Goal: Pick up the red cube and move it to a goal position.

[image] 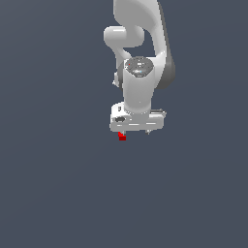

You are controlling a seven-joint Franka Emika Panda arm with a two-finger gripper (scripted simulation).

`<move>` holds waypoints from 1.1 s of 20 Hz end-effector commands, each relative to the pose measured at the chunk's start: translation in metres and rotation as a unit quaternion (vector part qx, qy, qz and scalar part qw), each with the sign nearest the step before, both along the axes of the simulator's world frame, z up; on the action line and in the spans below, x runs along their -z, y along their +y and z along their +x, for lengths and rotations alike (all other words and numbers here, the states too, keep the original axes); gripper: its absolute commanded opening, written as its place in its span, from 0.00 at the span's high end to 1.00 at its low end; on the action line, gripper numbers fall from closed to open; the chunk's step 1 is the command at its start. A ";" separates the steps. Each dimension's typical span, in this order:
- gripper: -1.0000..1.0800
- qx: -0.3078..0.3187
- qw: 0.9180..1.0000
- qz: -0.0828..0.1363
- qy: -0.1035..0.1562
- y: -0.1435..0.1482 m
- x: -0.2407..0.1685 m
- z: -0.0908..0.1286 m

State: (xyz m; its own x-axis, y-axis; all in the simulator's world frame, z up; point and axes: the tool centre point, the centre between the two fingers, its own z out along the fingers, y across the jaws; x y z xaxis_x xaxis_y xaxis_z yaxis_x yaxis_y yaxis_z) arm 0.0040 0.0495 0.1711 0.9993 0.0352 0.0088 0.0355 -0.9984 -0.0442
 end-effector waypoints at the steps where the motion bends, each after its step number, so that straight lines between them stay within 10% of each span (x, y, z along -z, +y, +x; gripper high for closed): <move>1: 0.04 0.000 1.000 0.000 0.000 0.000 0.000 0.000; 22: 0.04 -0.025 1.000 -0.014 0.002 -0.036 0.098 -0.059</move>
